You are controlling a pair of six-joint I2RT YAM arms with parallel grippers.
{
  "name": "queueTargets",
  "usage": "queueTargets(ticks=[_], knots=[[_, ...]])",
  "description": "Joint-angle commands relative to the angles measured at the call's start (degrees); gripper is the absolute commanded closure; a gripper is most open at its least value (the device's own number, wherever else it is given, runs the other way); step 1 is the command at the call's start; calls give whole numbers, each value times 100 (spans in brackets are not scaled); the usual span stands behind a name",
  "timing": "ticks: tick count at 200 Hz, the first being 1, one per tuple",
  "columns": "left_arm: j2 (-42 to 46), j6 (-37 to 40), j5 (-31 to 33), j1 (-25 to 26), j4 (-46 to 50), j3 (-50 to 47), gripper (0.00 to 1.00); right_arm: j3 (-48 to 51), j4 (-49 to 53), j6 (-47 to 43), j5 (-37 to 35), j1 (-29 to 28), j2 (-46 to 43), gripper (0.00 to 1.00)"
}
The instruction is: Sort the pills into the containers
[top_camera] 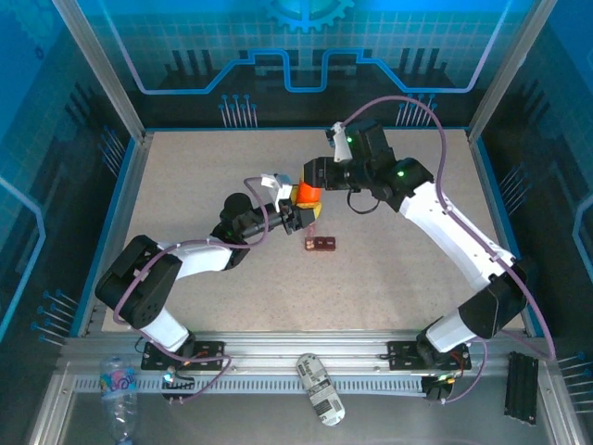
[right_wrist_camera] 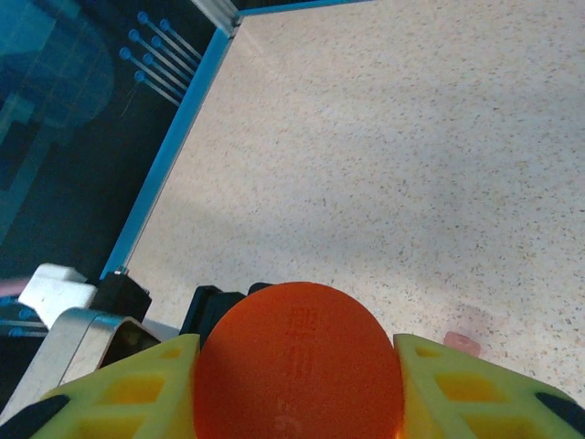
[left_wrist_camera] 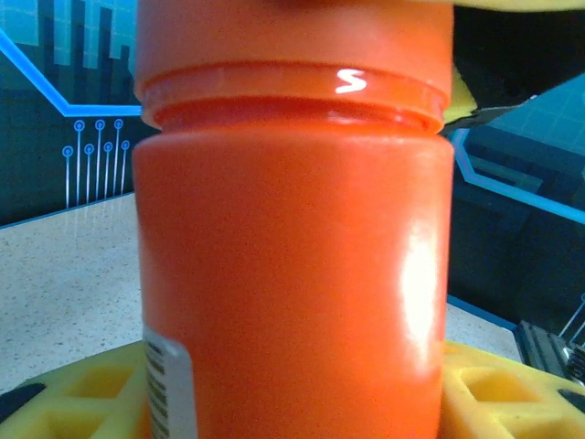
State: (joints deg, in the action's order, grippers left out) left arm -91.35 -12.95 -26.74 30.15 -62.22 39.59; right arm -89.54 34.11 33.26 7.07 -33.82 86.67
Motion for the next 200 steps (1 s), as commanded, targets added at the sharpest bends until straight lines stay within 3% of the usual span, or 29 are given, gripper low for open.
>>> queueTargets(ticks=[1,41,107,200], knots=[[312,266,167,101,-951,106,100,298,84,560,-192,-334,28,65],[223,302,207,102,-959,130,100,177,87,507,-290,-362,44,60],[230,392,99,104,-822,152,100,-1201,1438,-709,323,-335,969,60],[319,1252,951,281,-478,254,100,-700,1039,7,-223,-518,869,59]])
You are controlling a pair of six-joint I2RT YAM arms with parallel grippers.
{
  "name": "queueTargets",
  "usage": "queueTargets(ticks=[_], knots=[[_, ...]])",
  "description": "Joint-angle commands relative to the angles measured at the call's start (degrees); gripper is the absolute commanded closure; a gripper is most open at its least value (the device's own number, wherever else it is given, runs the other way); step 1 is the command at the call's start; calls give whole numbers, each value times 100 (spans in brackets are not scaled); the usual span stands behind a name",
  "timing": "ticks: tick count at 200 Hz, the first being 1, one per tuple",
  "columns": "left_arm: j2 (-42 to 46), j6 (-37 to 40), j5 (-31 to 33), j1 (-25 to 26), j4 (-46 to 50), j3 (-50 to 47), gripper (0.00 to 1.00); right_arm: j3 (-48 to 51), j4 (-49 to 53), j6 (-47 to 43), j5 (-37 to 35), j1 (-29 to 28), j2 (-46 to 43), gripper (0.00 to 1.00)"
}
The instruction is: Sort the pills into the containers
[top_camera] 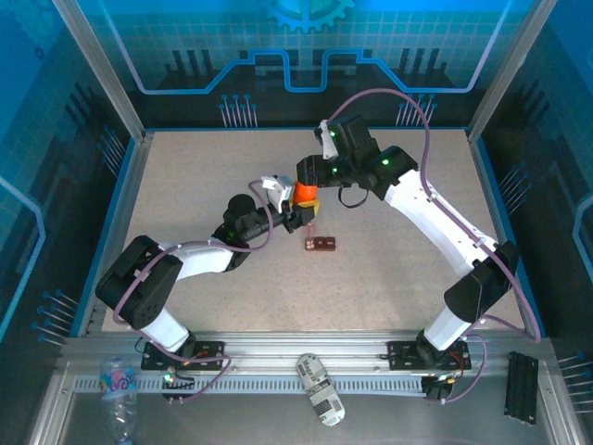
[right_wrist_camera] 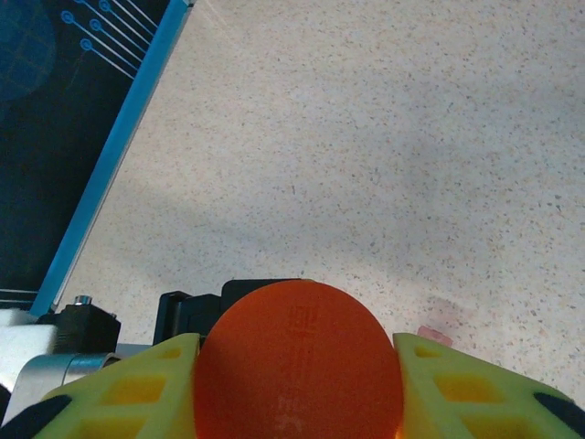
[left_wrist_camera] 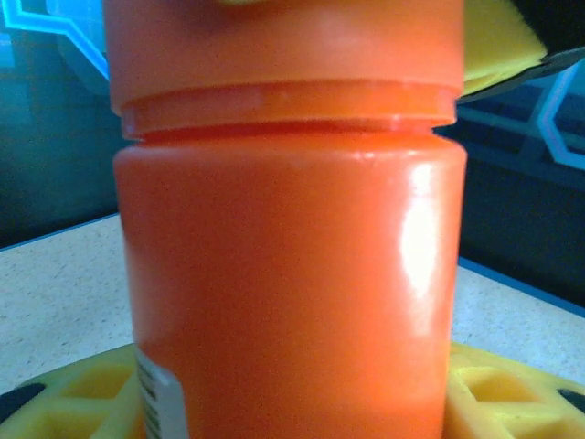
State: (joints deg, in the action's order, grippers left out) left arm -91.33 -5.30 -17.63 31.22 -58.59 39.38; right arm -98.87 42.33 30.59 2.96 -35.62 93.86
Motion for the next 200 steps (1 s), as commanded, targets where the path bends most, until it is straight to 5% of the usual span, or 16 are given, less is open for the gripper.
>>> queueTargets(ticks=[1,54,154,200], knots=[[313,487,40,174,-844,279,100,235,212,277,187,-340,145,59],[269,431,163,183,-964,238,100,286,153,307,43,-334,38,55],[-24,111,255,166,-1262,165,100,-586,305,27,685,262,-215,20],[-69,-108,-6,71,-1296,121,100,-431,110,-312,1201,738,-712,15]])
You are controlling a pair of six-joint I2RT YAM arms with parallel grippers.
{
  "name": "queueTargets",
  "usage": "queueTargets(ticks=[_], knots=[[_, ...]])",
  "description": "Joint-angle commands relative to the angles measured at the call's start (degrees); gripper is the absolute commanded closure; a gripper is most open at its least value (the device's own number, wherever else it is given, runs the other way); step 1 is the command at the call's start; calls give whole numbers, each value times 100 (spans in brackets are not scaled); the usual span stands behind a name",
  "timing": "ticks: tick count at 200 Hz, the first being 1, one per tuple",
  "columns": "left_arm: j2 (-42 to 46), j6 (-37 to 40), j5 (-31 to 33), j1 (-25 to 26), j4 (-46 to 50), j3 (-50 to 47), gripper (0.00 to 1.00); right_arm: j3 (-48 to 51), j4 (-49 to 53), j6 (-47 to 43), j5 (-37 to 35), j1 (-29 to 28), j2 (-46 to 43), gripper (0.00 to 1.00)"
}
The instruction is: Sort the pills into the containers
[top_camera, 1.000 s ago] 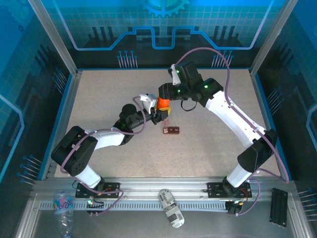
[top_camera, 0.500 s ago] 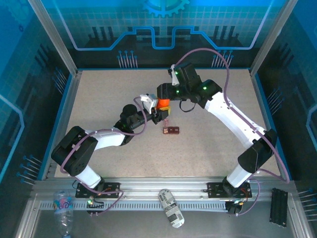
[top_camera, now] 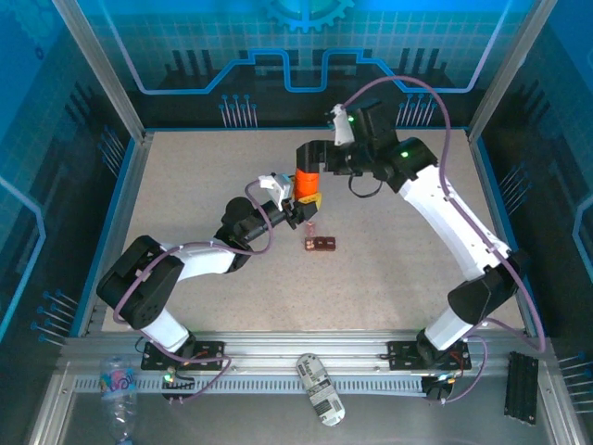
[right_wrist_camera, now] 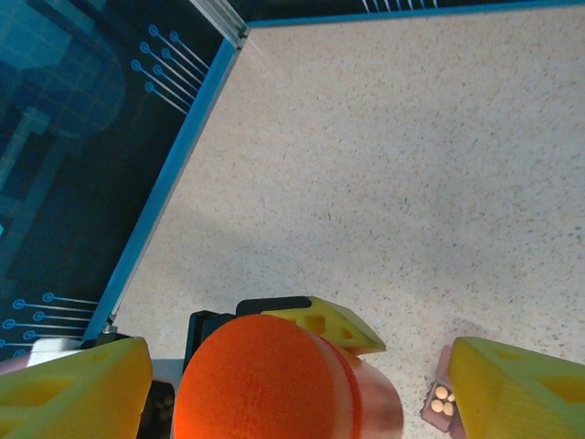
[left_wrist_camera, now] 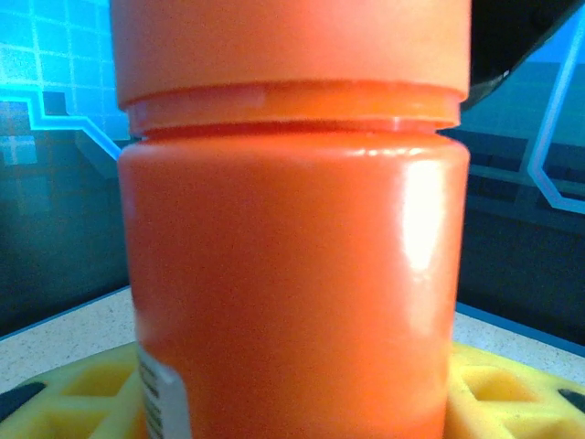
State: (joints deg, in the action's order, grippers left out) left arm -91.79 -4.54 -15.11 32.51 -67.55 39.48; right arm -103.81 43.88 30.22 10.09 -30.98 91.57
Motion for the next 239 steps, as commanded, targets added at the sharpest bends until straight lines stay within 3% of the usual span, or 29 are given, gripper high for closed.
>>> queueTargets(ticks=[1,24,47,71,98,141,203,239], knots=[[-23,-199,-278,-59,-404,111,100,80,-63,-281,513,289,-500,15],[20,-603,-859,-244,-413,146,100,467,-449,-695,1176,685,-798,15],[60,-1108,-1523,-445,-386,239,100,635,-460,-1714,1818,921,-857,15],[79,-1415,-2040,-563,-281,336,100,542,-135,-2678,2458,970,-701,14],[99,-1481,-2488,-589,9,470,100,51,417,-3107,2968,939,-298,13],[64,-1517,-2645,-588,87,534,100,-712,1157,-3453,2831,581,355,13],[34,-1569,-2695,-589,9,517,100,-676,1070,-3279,2690,545,584,15],[21,-1578,-2688,-589,-22,503,100,-641,1060,-3234,2752,549,669,22]])
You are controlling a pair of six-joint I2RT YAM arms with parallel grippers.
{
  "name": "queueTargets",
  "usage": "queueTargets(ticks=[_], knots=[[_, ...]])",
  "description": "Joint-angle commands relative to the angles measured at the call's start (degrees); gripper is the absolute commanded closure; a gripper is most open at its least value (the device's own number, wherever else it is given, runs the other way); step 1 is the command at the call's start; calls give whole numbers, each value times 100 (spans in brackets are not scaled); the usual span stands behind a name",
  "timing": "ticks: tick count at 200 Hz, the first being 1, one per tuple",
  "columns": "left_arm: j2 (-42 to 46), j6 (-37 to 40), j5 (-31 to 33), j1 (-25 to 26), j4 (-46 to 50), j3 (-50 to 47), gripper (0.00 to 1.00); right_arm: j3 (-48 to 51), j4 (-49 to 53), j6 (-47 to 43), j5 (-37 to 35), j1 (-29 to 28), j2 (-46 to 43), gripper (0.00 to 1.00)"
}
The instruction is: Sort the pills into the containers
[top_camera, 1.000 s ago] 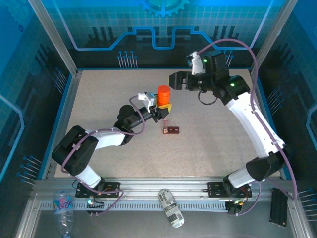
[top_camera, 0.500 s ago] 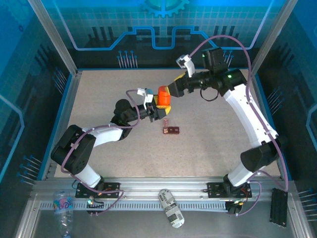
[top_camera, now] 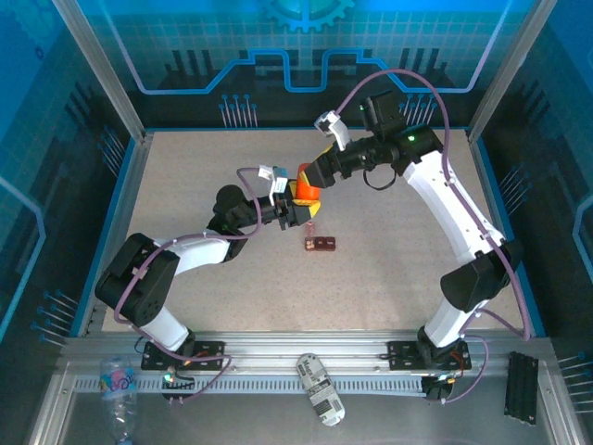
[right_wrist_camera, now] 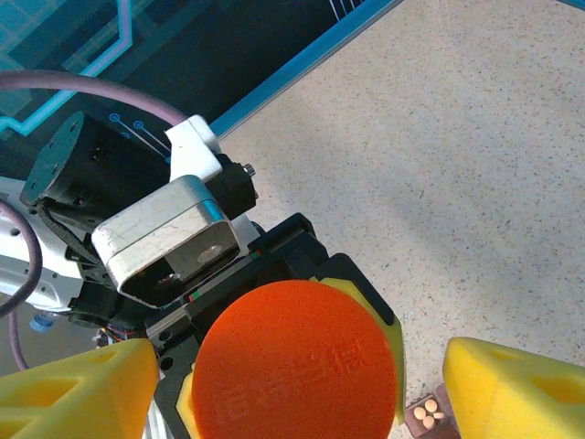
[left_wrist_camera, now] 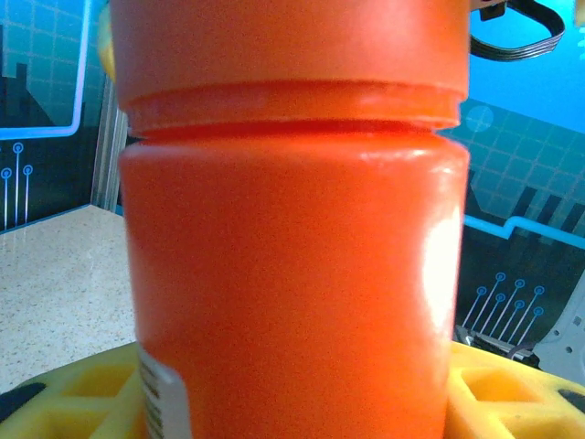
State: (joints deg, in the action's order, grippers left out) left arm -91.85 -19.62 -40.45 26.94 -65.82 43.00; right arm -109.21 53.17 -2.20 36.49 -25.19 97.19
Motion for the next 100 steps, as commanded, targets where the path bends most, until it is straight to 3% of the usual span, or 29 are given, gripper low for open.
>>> queueTargets(ticks=[1,46,72,100], knots=[[27,-69,-155,-31,-199,153,100,-96,132,8,108,-30,112,22],[-4,-77,-143,-32,-227,176,100,1,132,60,131,-36,117,50],[-34,-73,-114,-32,-238,214,100,232,28,249,-14,-88,10,57],[24,155,162,-23,-107,201,100,759,-401,834,-662,-255,-248,61]])
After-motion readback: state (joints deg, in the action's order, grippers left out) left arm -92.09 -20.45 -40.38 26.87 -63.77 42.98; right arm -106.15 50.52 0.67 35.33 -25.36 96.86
